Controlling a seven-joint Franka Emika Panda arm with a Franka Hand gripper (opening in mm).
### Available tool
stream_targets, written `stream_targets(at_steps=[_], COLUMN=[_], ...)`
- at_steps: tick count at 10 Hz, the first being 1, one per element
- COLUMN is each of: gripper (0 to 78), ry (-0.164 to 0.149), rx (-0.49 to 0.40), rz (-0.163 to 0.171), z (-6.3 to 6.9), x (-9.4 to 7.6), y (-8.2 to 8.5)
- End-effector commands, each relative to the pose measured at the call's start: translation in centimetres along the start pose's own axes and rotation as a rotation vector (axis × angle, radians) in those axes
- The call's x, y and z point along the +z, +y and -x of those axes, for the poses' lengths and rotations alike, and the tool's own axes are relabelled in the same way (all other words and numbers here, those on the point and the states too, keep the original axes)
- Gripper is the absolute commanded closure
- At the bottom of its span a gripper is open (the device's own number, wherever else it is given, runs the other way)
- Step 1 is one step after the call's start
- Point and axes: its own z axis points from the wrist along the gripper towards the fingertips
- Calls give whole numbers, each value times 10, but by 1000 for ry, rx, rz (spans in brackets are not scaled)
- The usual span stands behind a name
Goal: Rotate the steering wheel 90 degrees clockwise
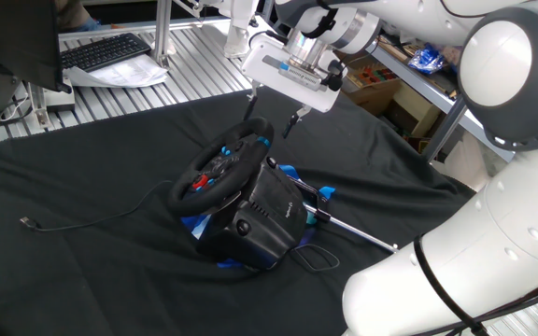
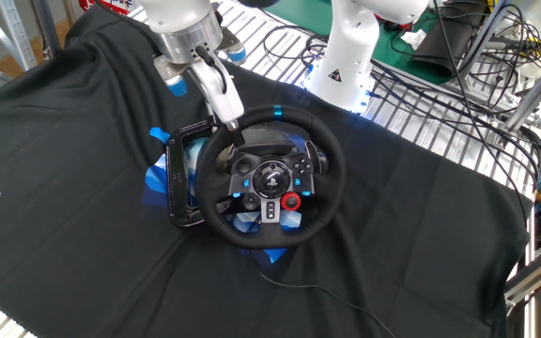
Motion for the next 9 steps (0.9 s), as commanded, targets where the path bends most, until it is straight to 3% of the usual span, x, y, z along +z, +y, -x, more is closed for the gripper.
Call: stream_targets(at_steps=[1,4,5,9], gripper=[1,1,764,764], ry=[2,1,2,2], rx=[-2,-1,-1,-1], rz=[10,10,11,11], z=[2,3,3,3], x=[3,6,6,6], y=[-1,-1,-1,-1])
